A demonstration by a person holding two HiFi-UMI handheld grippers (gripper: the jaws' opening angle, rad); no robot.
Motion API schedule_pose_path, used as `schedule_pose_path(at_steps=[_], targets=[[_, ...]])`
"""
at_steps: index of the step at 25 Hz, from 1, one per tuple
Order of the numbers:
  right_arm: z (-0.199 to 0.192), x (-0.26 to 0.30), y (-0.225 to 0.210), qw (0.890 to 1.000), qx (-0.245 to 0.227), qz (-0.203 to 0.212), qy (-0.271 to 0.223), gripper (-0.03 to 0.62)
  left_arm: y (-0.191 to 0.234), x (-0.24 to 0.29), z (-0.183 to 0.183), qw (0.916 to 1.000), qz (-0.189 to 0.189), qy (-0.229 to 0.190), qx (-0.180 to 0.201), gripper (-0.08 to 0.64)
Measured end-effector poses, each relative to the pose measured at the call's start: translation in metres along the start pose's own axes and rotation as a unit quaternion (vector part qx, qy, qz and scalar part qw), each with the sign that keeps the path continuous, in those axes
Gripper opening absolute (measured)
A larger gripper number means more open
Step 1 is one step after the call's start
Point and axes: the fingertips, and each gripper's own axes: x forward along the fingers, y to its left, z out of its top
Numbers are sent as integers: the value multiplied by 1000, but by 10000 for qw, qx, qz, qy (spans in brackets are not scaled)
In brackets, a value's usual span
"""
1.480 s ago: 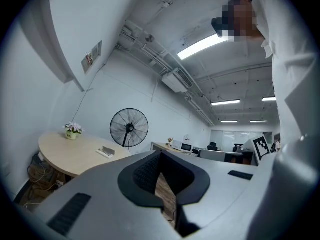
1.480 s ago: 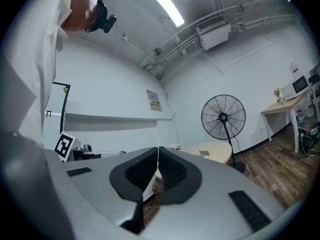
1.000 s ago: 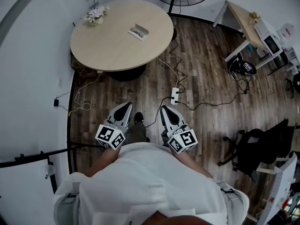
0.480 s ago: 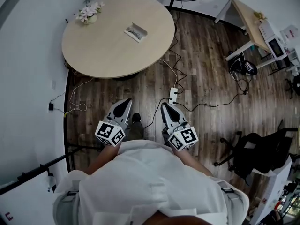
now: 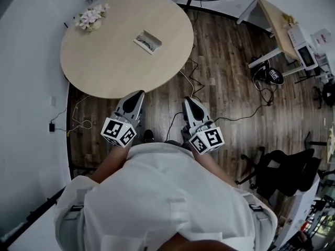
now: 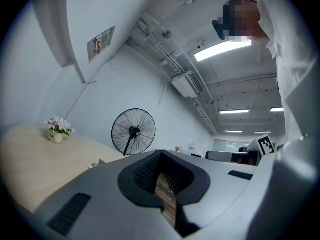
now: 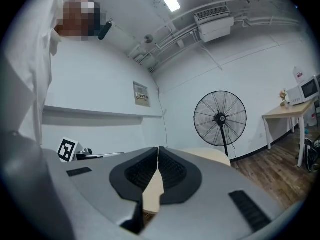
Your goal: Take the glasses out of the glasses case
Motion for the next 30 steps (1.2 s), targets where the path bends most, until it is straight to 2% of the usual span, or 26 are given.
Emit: schedule_pose_path(at_steps=[7,12,17,23,30], targets=[[6,28,-33,10000,-31,58,72,25,26,35,-3,9999,103,5,-105,12],[9,78,-73,9997,30,221,42,25,54,64,-11,9993,323,145,-89,12],[-5,149,-105,9970,348,655,210,25,98,101,0,9962,866,125,-17,12],[11,231,-129,9885,346,1427,353,25,146,148,24,9886,1504,63,86,12],[4,293,-163,9734,448,2130,716,25,181,177,32,9718,2352,-45,126,12]])
